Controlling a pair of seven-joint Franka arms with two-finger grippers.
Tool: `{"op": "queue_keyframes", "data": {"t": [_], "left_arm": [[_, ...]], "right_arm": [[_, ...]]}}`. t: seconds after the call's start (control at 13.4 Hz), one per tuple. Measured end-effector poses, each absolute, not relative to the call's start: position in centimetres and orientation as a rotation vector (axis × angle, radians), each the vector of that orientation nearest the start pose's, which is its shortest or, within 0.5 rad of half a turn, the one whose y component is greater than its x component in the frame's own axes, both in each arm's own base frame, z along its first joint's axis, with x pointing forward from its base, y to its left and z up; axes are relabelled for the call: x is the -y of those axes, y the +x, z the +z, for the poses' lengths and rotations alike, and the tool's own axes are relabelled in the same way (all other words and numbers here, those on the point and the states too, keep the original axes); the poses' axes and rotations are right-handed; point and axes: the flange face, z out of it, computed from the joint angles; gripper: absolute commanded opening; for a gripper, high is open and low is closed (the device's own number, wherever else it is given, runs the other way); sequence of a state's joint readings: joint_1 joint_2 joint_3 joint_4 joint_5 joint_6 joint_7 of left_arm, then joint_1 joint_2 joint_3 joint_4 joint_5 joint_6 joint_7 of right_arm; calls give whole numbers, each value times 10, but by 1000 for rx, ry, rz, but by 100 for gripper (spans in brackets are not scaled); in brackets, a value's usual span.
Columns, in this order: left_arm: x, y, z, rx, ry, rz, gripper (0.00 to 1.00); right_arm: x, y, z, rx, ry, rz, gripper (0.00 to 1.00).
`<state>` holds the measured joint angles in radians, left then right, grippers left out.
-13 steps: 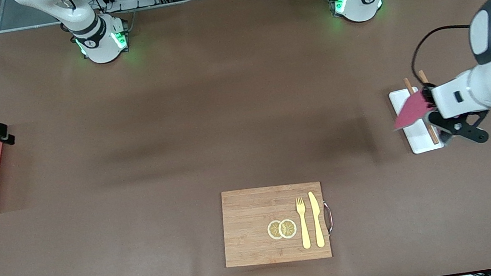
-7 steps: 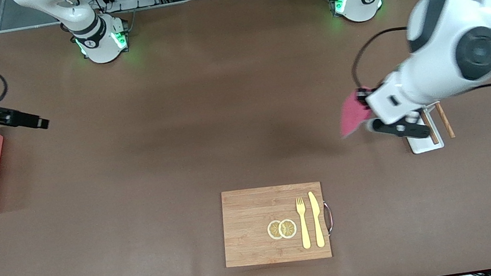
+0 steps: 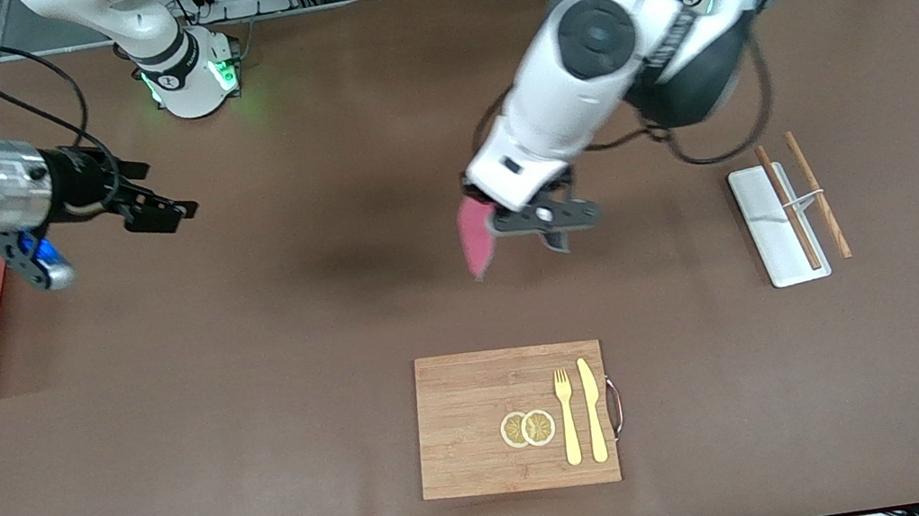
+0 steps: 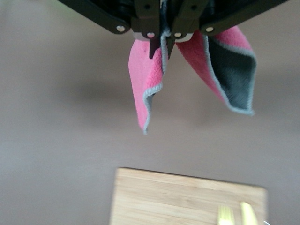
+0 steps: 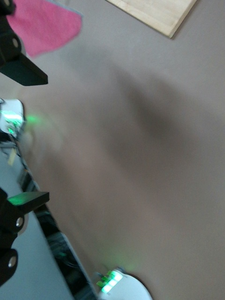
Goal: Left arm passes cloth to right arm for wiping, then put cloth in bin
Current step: 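Lift the cloth with the left gripper while the right gripper approaches, then grasp the cloth with the right gripper and open the left gripper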
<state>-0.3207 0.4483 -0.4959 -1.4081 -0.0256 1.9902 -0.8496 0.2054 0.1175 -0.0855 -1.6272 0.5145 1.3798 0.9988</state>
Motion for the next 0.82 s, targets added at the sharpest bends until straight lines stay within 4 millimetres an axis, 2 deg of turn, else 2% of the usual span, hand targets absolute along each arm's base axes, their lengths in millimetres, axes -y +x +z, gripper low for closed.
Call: {"op": "queue_keyframes", "data": {"t": [0.15,0.37,0.67,0.82], "left_arm": [[503,503,493,385,-3498,31,0],[545,483,496,693,-3596,21,0],[593,446,511,1086,-3686,53,0],[603,438,516,1204,-3712,66,0]], "right_arm": [[-127,553,501,-1236,-2389,975,100],[-122,556,456,-1274,-2261,1149,100],[-105,557,415,-1316,-2043,1296,100],[-112,557,407,-1304,-1992,1333,100]]}}
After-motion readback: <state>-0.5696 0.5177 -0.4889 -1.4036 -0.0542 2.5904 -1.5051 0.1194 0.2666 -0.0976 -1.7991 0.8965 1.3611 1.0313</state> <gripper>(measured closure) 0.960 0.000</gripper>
